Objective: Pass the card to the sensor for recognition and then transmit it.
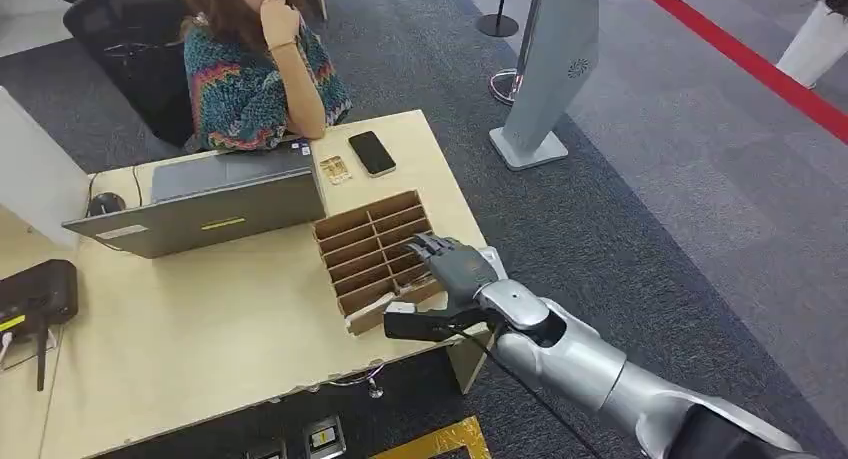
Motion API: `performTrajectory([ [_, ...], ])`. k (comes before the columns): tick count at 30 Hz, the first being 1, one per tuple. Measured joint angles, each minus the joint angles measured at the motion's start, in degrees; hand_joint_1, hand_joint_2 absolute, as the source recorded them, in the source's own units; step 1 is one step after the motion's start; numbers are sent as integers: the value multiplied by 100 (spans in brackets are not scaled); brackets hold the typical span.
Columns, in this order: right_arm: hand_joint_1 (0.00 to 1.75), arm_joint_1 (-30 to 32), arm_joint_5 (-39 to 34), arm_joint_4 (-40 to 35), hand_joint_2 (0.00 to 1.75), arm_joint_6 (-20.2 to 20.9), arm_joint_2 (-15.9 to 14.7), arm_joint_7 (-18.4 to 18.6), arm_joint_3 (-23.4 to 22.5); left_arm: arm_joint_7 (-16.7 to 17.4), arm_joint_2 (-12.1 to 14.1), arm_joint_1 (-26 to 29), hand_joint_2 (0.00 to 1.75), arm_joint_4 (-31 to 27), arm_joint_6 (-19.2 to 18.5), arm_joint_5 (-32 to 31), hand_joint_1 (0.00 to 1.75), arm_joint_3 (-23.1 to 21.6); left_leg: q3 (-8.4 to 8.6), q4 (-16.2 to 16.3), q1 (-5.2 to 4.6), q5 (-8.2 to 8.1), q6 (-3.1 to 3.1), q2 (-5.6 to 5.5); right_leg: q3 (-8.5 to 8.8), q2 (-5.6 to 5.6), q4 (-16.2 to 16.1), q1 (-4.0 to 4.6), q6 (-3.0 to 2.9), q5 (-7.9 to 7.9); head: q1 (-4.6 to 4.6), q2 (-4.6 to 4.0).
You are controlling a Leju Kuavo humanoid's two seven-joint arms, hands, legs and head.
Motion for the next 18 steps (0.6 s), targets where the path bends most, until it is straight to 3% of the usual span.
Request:
performTrajectory([
  [1,14,-2,0,17,175,-7,4,13,11,0,0,1,0,0,0,0,0,0,0,0,0,0,0,0,0,0,0,0,0,0,0,0],
  [2,152,-1,0,29,175,-13,7,17,20,0,0,1,0,0,0,0,0,0,0,0,0,0,0,0,0,0,0,0,0,0,0,0],
  [3,152,-1,0,39,175,-18,11,20,24,0,0,1,0,-2,0,0,0,0,0,0,0,0,0,0,0,0,0,0,0,0,0,0],
  [4,175,-1,0,48,175,-26,15,24,24,0,0,1,0,-4,0,0,0,0,0,0,0,0,0,0,0,0,0,0,0,0,0,0],
  [18,175,-56,-72,199,175,26,111,-4,50,4,4,9,0,-46,-7,4,0,0,0,0,0,0,0,0,0,-1,0,0,0,0,0,0],
])
